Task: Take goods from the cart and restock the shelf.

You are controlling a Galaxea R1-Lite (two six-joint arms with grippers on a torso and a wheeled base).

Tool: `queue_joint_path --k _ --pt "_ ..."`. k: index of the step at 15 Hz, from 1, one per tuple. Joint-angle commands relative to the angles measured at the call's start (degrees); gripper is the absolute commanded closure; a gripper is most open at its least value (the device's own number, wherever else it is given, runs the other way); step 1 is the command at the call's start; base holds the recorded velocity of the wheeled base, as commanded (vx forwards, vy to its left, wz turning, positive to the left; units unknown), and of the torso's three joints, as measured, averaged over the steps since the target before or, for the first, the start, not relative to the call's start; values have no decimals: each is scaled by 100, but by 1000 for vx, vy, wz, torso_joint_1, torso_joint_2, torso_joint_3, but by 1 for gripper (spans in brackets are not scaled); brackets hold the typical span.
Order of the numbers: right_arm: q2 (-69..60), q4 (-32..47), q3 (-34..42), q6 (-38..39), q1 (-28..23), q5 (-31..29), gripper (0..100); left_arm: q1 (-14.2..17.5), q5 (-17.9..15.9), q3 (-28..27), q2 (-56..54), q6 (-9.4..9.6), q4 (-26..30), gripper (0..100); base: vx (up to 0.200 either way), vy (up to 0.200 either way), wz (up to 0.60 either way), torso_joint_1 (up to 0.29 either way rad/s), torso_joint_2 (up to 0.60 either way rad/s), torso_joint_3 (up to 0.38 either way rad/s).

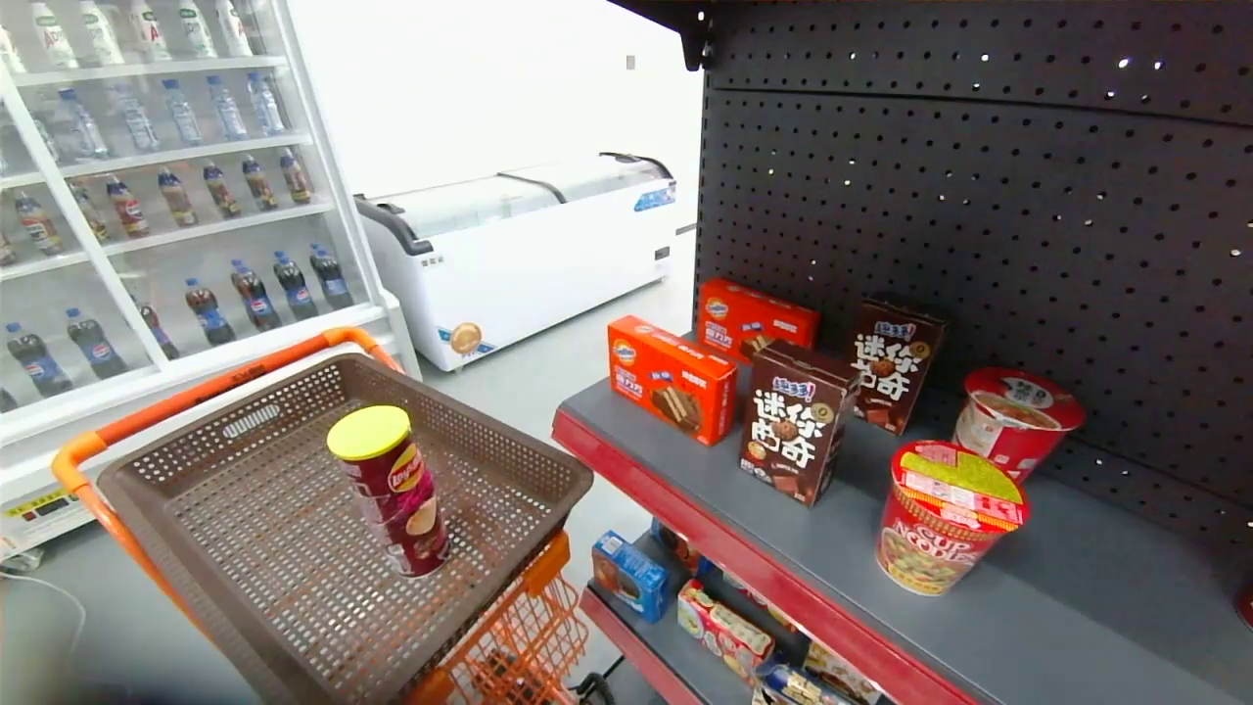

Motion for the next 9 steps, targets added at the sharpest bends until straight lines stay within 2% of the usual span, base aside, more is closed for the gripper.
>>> queue_joint_path --k 1,2,3,4,5,6,7,9 --pt "0 -2 0 0 -1 1 0 99 319 -1353 1336 250 790 0 0 0 0 0 0 0" --pt "0 -2 0 0 -1 1 0 125 460 -2109 2294 259 834 0 0 0 0 0 0 0" --pt "0 -2 0 0 -1 1 0 125 530 -2451 2787 259 825 0 0 0 0 0 0 0" --pt "0 -2 0 0 -1 1 0 134 574 -3216 4096 180 676 0 0 0 0 0 0 0" --pt "0 -2 0 0 -1 1 0 99 512 -3480 4773 162 368 0 0 0 0 0 0 0" --pt "0 -2 0 0 -1 1 0 81 416 -3550 5195 180 78 0 0 0 0 0 0 0" --pt "0 -2 0 0 -1 1 0 178 -6 -3506 6091 171 -827 0 0 0 0 0 0 0" --pt "0 -2 0 0 -1 1 0 257 -129 -3146 6777 197 -1442 0 0 0 0 0 0 0"
